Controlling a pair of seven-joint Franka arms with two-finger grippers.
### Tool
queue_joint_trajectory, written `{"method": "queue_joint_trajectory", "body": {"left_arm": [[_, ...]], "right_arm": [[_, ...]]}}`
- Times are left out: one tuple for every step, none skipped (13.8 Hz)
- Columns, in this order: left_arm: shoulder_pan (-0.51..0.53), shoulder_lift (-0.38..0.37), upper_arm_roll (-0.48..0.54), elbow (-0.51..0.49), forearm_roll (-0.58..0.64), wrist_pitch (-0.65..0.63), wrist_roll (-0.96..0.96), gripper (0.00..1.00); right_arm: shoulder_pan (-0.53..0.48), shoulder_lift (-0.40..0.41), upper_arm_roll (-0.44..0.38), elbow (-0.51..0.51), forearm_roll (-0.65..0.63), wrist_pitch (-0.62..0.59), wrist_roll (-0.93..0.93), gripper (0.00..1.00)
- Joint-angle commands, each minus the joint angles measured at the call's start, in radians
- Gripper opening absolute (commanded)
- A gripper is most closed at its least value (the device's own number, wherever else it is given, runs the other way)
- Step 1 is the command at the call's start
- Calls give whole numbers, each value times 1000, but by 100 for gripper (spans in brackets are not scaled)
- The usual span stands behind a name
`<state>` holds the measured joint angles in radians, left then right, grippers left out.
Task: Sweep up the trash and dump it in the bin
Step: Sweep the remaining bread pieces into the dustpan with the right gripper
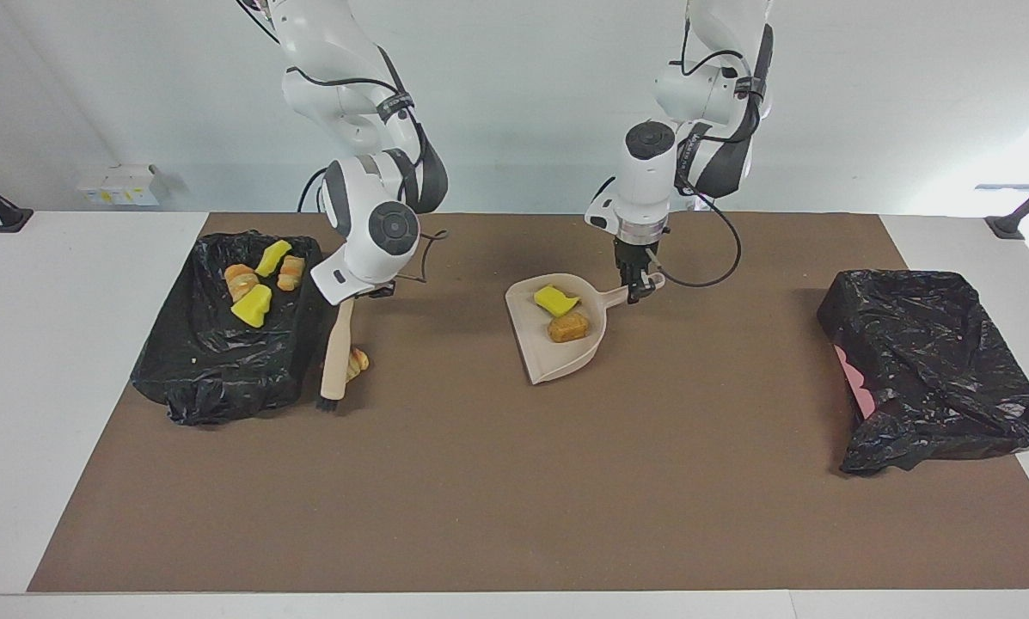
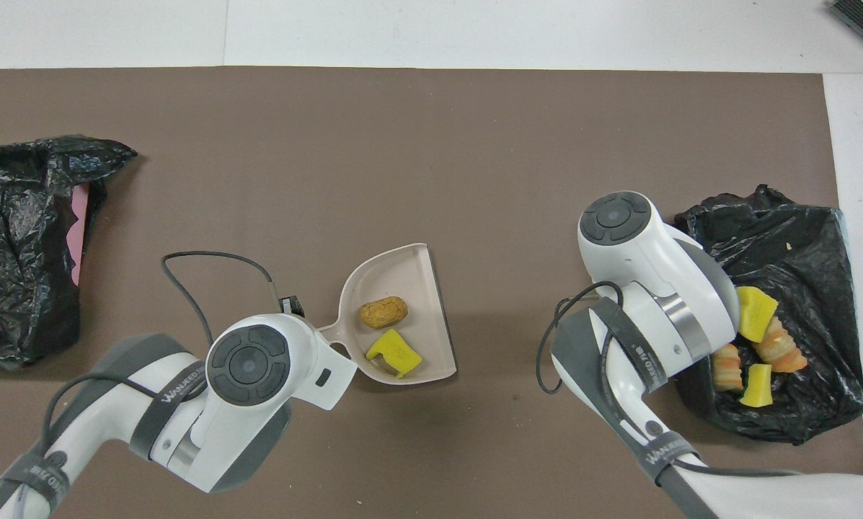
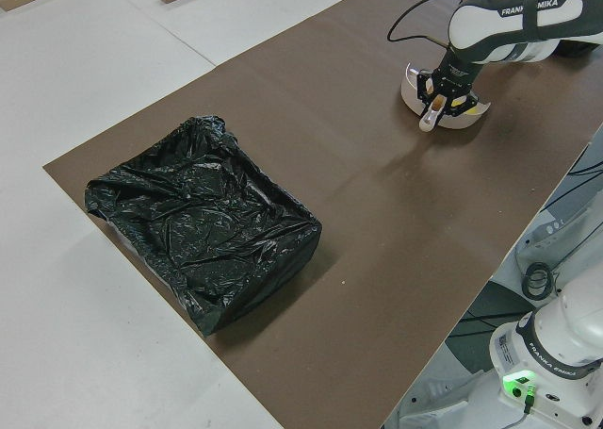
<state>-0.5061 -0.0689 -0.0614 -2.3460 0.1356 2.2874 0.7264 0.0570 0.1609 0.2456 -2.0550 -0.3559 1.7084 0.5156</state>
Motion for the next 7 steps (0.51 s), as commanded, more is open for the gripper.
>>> {"method": "queue_joint_trajectory", "body": {"left_arm": [[4, -5, -2, 8, -11, -21, -18, 0], [4, 1, -2, 22, -11, -43, -21, 0], [4, 4, -2, 31, -11, -68, -42, 0], [4, 6, -2, 40, -11, -94, -79, 0], [1, 6, 0, 43, -10, -123, -113, 0], [-2, 6, 2, 54, -7, -150, -116, 0], [-3, 9, 0, 71, 2, -176, -116, 0]], "right_arm": [[3, -40, 23, -34, 64, 4, -12, 0], [39, -44, 24, -34, 113, 1, -22, 0], [73, -49, 23, -34, 165, 2, -32, 0], [108, -47, 23, -31, 229, 10, -32, 0], [151, -44, 23, -28, 283, 20, -28, 0], [190, -43, 23, -27, 323, 37, -26, 0], [210, -43, 24, -19, 365, 52, -23, 0]]}}
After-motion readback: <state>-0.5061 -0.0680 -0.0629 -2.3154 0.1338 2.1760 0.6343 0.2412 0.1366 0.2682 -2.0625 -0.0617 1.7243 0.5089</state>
